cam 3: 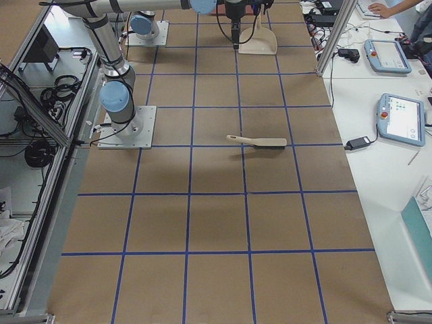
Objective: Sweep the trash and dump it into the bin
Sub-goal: 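Set down the dustpan and open the left gripper, lifting away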
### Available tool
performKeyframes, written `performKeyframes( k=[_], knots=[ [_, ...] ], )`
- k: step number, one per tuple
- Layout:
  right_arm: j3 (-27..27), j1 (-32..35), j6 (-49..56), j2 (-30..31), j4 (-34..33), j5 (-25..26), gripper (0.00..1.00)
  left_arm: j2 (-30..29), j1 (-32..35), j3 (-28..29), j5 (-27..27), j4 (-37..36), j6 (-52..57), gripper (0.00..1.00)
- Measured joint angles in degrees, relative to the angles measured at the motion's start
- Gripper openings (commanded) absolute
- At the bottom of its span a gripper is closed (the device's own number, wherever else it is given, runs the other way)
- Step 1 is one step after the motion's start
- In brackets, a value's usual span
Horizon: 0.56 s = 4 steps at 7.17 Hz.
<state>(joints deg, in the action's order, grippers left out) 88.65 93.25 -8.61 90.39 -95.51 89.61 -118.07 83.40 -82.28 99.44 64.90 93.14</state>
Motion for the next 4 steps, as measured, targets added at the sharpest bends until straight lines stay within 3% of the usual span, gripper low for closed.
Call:
performKeyframes(
  k=[4],
  knots=[
    [0.0,0.0,0.0,0.0,-0.1,0.0,1.0,7.6,5.5,0.1,-0.8,7.9,-19.3,0.55]
  ],
)
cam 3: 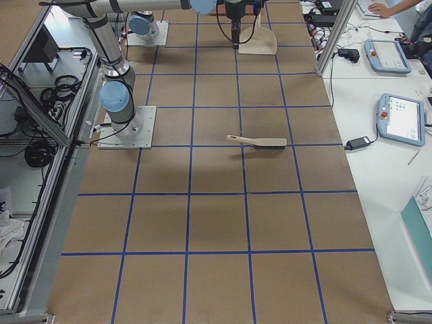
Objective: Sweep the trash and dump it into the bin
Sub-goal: 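Set down the dustpan and open the left gripper, lifting away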
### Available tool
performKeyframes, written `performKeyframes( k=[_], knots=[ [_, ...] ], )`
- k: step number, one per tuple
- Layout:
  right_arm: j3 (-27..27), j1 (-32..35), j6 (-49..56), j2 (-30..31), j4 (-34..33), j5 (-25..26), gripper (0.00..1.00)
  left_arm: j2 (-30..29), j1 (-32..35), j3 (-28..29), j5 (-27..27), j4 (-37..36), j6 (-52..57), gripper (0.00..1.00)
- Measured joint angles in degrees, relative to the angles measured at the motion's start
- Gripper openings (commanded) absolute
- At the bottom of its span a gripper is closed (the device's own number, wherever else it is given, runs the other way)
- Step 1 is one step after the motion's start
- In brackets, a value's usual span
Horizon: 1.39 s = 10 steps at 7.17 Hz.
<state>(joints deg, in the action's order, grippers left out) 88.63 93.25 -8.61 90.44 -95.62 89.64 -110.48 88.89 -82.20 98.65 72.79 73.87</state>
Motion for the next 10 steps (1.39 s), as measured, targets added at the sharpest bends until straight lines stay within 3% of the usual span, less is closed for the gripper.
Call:
performKeyframes(
  k=[3,6,10],
  knots=[
    [0.0,0.0,0.1,0.0,0.1,0.1,1.0,3.1,2.1,-0.3,-2.5,3.1,-11.1,0.66],
    [0.0,0.0,0.1,0.0,0.1,0.0,1.0,4.7,2.7,-1.0,-3.4,3.6,-29.3,0.9],
    [0.0,0.0,0.1,0.0,0.1,0.1,1.0,6.4,4.2,-1.5,-5.4,3.6,-49.1,1.0]
  ],
)
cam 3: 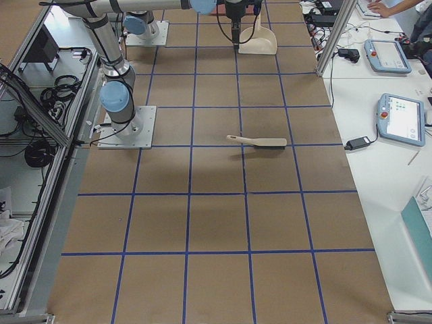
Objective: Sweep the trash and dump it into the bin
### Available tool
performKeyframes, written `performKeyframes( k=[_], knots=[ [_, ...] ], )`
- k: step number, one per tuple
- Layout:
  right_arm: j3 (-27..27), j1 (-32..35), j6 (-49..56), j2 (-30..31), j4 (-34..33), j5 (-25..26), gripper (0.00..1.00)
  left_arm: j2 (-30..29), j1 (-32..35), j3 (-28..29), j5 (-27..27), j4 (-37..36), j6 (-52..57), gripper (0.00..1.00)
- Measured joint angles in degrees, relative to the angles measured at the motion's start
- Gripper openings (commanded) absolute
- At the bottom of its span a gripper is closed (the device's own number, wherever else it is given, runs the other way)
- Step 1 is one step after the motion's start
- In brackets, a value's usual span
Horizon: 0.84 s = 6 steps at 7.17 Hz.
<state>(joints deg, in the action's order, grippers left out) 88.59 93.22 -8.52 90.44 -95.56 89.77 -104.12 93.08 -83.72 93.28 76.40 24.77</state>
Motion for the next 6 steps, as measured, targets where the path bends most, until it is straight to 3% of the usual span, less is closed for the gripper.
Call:
performKeyframes(
  k=[2,6],
  knots=[
    [0.0,0.0,0.0,0.0,0.0,-0.1,1.0,1.3,0.0,0.2,-2.3,1.5,-7.6,1.0],
    [0.0,0.0,0.0,0.0,0.0,0.0,1.0,5.3,-1.2,0.6,-2.1,8.4,-16.6,1.0]
  ],
)
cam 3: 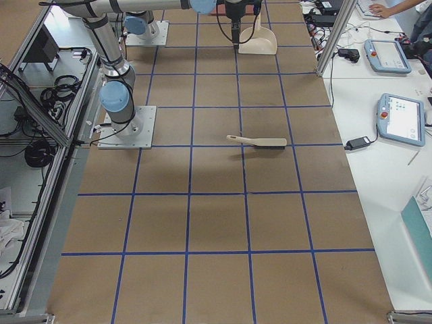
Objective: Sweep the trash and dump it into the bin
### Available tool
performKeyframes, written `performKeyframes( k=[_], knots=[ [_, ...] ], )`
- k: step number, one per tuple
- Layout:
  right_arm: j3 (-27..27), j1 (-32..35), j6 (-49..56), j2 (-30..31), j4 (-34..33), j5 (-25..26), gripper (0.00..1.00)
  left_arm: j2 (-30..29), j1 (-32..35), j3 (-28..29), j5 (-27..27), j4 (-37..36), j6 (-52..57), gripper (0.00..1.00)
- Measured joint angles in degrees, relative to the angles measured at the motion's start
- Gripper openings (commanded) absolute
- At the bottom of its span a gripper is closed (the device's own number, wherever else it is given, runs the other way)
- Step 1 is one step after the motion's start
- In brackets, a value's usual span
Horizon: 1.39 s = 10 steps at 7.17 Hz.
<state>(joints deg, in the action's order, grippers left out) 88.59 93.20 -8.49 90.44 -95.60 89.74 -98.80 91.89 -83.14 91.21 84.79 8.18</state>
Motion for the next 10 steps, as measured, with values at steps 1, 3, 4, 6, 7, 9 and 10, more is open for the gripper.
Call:
performKeyframes(
  k=[1,3,4,6,7,9,10],
  knots=[
    [0.0,0.0,0.0,0.0,0.0,0.0,1.0,0.1,-0.1,-0.3,0.6,0.3,-2.3,1.0],
    [0.0,0.0,0.0,0.0,0.0,0.0,1.0,1.0,-0.1,-0.5,2.0,2.1,-5.1,1.0],
    [0.0,0.0,0.0,0.0,0.0,0.0,1.0,1.5,0.0,-0.5,2.1,2.8,-5.5,1.0],
    [0.0,0.0,0.0,0.0,0.1,0.1,1.0,1.9,0.2,-0.5,1.9,3.4,-6.0,1.0],
    [0.0,0.0,0.0,0.0,0.1,0.1,1.0,2.0,0.3,-0.5,1.8,3.5,-6.1,1.0],
    [0.0,0.0,0.1,0.0,-0.1,0.0,1.0,2.1,0.4,-0.5,1.8,3.5,-6.1,1.0],
    [0.1,0.0,0.1,0.0,-0.1,0.0,1.0,1.8,0.4,-0.5,1.8,3.5,-6.1,1.0]
  ],
)
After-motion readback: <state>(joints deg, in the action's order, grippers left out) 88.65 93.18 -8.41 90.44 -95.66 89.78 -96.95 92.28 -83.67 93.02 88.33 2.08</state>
